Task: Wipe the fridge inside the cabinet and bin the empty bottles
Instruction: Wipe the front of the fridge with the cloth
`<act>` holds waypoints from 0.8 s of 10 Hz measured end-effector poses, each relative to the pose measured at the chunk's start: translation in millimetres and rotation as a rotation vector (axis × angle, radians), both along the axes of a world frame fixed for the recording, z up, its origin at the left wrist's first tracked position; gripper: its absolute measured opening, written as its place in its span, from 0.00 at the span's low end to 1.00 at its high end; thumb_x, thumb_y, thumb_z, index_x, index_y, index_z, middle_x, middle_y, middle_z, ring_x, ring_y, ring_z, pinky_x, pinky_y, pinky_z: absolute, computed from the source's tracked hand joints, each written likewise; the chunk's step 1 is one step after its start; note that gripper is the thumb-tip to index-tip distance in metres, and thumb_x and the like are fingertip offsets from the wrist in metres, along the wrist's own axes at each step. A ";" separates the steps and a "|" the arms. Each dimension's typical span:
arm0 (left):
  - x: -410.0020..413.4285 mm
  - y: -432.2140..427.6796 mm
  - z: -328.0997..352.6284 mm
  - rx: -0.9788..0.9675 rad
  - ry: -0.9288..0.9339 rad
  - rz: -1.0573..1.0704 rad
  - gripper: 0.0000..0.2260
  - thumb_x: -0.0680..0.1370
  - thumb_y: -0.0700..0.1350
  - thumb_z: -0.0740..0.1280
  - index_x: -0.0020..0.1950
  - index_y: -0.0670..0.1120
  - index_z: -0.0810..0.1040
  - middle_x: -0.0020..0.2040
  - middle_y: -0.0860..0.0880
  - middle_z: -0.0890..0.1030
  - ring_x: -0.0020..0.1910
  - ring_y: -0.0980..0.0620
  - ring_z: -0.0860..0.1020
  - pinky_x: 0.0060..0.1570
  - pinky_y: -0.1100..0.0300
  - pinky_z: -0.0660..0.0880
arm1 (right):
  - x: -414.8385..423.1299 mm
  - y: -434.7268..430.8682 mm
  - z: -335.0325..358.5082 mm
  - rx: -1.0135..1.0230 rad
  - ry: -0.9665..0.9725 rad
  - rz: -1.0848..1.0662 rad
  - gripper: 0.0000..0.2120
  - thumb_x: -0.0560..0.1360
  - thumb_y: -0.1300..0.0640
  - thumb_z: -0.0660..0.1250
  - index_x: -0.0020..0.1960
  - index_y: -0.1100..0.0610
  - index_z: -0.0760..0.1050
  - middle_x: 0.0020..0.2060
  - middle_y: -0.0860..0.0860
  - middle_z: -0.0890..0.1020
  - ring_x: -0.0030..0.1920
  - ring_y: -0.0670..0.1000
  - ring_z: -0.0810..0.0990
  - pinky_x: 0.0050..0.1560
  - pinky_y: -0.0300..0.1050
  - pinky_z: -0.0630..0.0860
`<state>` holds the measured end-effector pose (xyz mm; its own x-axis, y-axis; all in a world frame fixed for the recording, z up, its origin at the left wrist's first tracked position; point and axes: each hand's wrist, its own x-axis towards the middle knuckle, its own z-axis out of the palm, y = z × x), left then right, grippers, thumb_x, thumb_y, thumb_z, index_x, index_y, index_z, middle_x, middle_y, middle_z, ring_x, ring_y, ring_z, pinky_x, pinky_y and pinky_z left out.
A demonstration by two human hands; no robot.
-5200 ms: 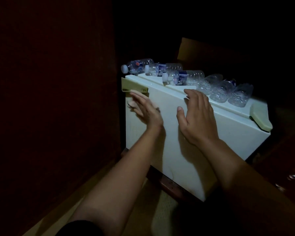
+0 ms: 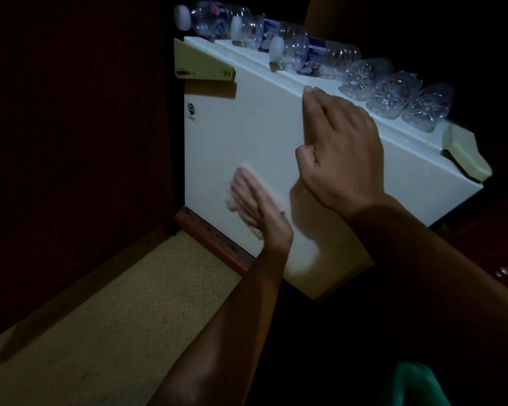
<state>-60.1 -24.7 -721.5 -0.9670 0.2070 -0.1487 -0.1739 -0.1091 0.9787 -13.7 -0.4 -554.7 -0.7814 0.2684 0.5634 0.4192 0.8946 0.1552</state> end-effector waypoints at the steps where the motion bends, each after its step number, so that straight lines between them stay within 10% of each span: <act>1: 3.9 -16.0 -27.9 -0.103 -0.170 -0.086 0.25 0.80 0.65 0.27 0.78 0.67 0.30 0.80 0.66 0.32 0.79 0.60 0.30 0.75 0.54 0.24 | 20.7 -0.9 10.4 0.000 -0.135 -0.037 0.35 0.78 0.50 0.55 0.83 0.57 0.56 0.82 0.56 0.62 0.81 0.59 0.60 0.81 0.55 0.53; 3: -7.5 -11.9 14.4 0.035 -0.366 -0.012 0.28 0.84 0.66 0.40 0.83 0.60 0.42 0.84 0.57 0.42 0.82 0.57 0.43 0.72 0.60 0.36 | 53.2 6.2 5.6 0.058 -0.135 -0.098 0.36 0.76 0.51 0.55 0.84 0.54 0.56 0.81 0.57 0.62 0.77 0.62 0.65 0.75 0.58 0.61; 5: 12.6 24.0 52.6 -0.101 0.073 -0.081 0.25 0.88 0.52 0.40 0.84 0.52 0.38 0.85 0.51 0.42 0.83 0.55 0.41 0.82 0.47 0.41 | 59.2 17.4 12.6 -0.022 -0.133 -0.004 0.38 0.75 0.53 0.55 0.84 0.57 0.56 0.82 0.55 0.62 0.80 0.58 0.63 0.79 0.52 0.58; 6: 30.7 24.9 -17.3 -1.212 0.382 -0.282 0.38 0.84 0.59 0.46 0.77 0.26 0.59 0.81 0.34 0.61 0.83 0.47 0.53 0.82 0.53 0.46 | 62.4 18.4 15.5 -0.024 -0.150 0.026 0.38 0.74 0.52 0.54 0.84 0.58 0.56 0.82 0.55 0.62 0.80 0.58 0.63 0.80 0.53 0.58; 7: 41.9 7.4 -61.5 -0.094 -0.291 -0.033 0.40 0.77 0.75 0.36 0.84 0.54 0.41 0.83 0.60 0.42 0.83 0.57 0.40 0.72 0.68 0.26 | 60.7 17.0 11.9 -0.017 -0.122 0.030 0.38 0.74 0.53 0.54 0.83 0.59 0.58 0.82 0.55 0.64 0.79 0.59 0.64 0.80 0.53 0.58; 8: 45.6 15.5 -45.3 0.067 -0.314 0.020 0.44 0.69 0.80 0.31 0.82 0.64 0.40 0.84 0.59 0.41 0.83 0.56 0.41 0.79 0.51 0.34 | 58.4 16.7 10.9 -0.009 -0.103 0.031 0.37 0.74 0.54 0.55 0.83 0.60 0.59 0.81 0.56 0.65 0.78 0.59 0.65 0.79 0.51 0.56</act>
